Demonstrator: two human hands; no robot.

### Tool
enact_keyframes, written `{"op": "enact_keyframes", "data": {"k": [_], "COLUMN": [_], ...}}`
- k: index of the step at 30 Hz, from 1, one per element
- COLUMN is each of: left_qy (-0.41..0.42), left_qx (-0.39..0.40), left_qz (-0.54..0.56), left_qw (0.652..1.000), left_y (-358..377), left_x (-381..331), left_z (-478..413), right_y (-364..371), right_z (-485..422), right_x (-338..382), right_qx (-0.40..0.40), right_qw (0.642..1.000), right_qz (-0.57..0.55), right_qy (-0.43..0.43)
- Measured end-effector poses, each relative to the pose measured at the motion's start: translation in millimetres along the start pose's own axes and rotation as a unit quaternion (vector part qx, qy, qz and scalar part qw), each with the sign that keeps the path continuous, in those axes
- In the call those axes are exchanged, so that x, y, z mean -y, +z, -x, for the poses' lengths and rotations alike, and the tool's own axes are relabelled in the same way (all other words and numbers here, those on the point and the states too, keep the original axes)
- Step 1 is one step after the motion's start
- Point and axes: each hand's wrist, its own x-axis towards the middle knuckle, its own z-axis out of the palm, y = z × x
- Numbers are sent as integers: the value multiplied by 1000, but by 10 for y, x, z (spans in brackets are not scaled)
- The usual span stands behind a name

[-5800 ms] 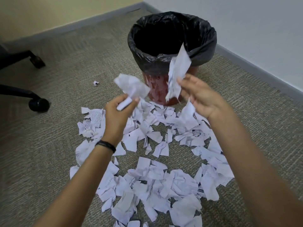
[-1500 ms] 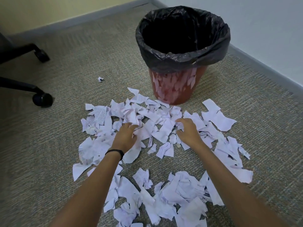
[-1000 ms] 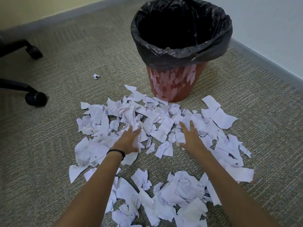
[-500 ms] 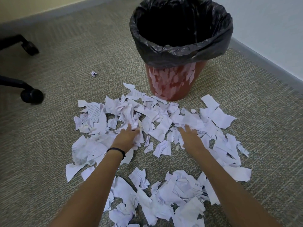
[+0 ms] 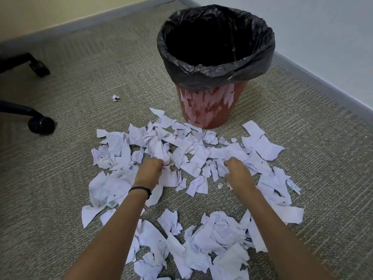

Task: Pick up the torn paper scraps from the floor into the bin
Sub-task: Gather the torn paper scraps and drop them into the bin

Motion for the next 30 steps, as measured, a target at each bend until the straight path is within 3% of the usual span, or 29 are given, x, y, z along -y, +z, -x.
{"op": "enact_keyframes", "data": {"k": [3, 5, 7, 9, 13, 15, 17, 20, 24, 27, 29, 30], "left_qy": [-4, 9, 39, 61, 81, 87, 80, 86, 109, 100, 69, 51], "left_qx": [-35, -51, -45, -55, -134, -139, -127, -78, -106, -190, -219, -223], "left_qz": [110, 216, 366, 509, 613, 637, 672, 723, 653, 631, 626, 611], "left_qw": [993, 975, 929, 857, 774, 753, 725, 681, 742, 745, 745, 758], "left_y": [-245, -556, -953, -1370, -2018, -2242, -2426, -2595, -2486, -2122, -1745, -1545], "left_x": [-123, -231, -348, -494, -848, -1047, -1231, -1382, -1327, -1214, -1119, -1059], "left_z": [-24, -44, -34, -16, -158, -274, -375, -449, -482, -418, -344, -303], "right_y": [-422, -844, -1272, -1657, -2156, -2293, -2371, -2410, -2328, -2187, -2085, -2031], "right_z": [26, 90, 165, 207, 2, -144, -260, -324, -296, -217, -153, -116], "right_x": [103, 246, 399, 556, 834, 953, 1040, 1111, 1082, 1039, 987, 953], "right_qx": [-2, 25, 65, 57, -3, -32, -62, -51, -27, -57, -124, -162], "right_qw": [994, 962, 895, 833, 662, 568, 514, 553, 650, 710, 733, 724], "right_qz": [-112, -271, -440, -548, -741, -817, -854, -832, -758, -700, -663, -661], "right_qy": [-6, -6, -17, -49, -110, -94, -42, -24, -37, -46, -89, -113]}}
